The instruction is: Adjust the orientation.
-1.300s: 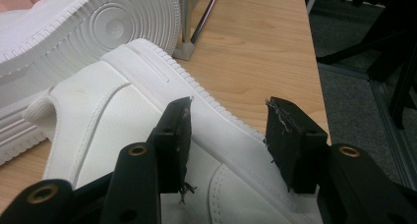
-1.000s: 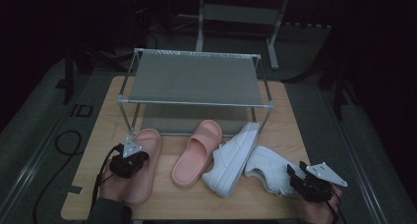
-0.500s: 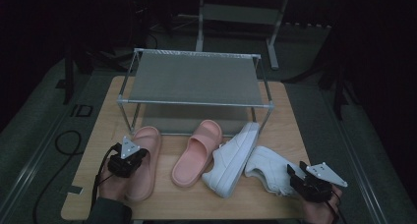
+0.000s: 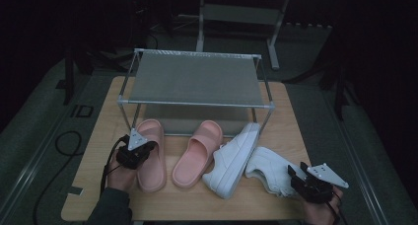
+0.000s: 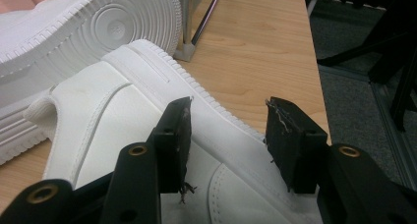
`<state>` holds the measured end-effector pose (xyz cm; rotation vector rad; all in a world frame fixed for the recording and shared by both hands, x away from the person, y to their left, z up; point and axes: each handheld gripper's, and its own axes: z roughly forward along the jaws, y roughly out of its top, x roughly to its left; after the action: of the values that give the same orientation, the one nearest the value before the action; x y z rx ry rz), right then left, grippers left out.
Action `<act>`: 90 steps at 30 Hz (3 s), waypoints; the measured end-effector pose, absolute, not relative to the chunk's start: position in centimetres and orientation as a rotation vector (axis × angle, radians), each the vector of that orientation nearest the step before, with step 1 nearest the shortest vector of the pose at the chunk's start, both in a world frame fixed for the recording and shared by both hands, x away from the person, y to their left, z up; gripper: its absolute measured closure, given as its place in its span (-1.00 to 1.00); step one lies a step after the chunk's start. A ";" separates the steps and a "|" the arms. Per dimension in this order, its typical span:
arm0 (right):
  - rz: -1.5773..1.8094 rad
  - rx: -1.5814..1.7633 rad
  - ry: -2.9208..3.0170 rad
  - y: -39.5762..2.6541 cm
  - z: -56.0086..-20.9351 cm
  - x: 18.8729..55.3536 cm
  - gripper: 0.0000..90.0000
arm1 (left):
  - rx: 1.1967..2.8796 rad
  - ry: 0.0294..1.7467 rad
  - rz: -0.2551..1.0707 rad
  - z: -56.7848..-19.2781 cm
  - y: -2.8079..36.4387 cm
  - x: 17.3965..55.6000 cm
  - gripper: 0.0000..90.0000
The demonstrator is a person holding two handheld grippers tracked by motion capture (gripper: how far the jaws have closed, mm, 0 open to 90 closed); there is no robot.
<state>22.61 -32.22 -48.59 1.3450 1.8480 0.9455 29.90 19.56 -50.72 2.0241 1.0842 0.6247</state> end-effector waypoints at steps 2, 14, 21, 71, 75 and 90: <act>0.946 1.345 1.848 -32.2 -48.6 22.6 0.15 | 2.029 1.071 0.613 -50.7 19.1 30.1 0.99; 0.946 1.343 1.847 -32.2 -48.6 22.6 0.15 | 2.065 0.995 0.549 -49.9 17.2 28.8 0.94; 0.945 1.344 1.848 -32.2 -48.6 22.6 0.15 | 2.094 0.944 0.522 -49.4 14.7 29.8 0.77; 0.955 1.343 1.853 -32.3 -48.6 22.4 0.15 | 2.079 1.172 0.581 -50.8 14.6 28.6 0.82; 0.955 1.343 1.853 -32.3 -48.6 22.4 0.15 | 2.075 1.170 0.557 -50.8 14.9 28.3 0.78; 0.954 1.342 1.855 -32.3 -48.5 22.4 0.15 | 2.012 1.253 0.641 -49.5 19.4 26.6 0.87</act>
<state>22.39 -32.27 -48.54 1.3416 1.8551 0.9541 26.58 19.37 -49.51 2.0124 1.2530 0.6406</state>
